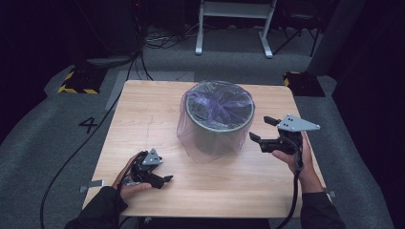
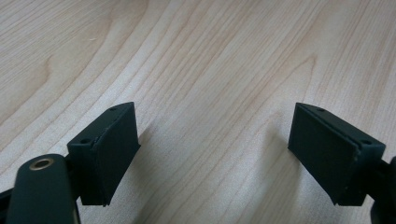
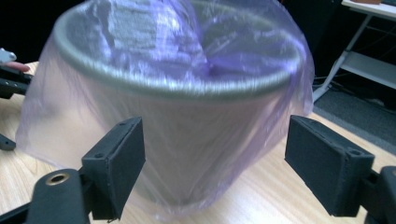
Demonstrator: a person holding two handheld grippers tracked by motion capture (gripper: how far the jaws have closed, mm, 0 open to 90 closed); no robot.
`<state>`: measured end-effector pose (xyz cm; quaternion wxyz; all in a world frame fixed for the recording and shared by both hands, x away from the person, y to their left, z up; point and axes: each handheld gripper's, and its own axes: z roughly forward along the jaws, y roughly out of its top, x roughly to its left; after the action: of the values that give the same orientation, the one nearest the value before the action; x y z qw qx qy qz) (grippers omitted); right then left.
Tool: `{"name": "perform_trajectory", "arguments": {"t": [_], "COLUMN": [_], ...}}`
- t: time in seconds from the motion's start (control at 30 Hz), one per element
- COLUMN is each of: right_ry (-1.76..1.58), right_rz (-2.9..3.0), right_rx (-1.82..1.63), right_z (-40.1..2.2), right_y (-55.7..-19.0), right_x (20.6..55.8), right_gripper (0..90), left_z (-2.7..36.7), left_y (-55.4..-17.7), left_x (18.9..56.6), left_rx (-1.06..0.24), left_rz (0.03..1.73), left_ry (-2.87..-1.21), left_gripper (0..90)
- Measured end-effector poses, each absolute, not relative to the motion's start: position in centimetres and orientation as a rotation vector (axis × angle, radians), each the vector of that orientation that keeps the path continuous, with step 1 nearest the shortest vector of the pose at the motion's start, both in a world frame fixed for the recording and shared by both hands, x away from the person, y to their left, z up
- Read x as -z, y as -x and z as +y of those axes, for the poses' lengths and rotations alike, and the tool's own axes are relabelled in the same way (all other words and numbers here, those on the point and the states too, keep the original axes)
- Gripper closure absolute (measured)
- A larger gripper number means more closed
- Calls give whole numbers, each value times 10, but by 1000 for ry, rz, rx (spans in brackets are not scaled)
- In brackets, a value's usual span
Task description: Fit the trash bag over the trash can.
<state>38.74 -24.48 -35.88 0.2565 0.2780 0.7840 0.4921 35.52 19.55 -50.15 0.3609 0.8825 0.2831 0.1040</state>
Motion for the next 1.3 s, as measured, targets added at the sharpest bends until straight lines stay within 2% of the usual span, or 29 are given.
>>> {"name": "perform_trajectory", "arguments": {"t": [0.47, 1.3], "right_ry": [-606, -672], "right_rz": [2212, 2115], "right_rx": [-1371, -1329], "right_z": [-227, -208], "right_y": [-399, -437], "right_x": [329, 312], "right_gripper": [182, 197], "left_z": [200, 200], "left_y": [-354, -355], "left_x": [505, 504], "left_rx": [-274, -276], "left_rz": [694, 700], "left_ry": [-2259, -2259], "left_gripper": [147, 147]}}
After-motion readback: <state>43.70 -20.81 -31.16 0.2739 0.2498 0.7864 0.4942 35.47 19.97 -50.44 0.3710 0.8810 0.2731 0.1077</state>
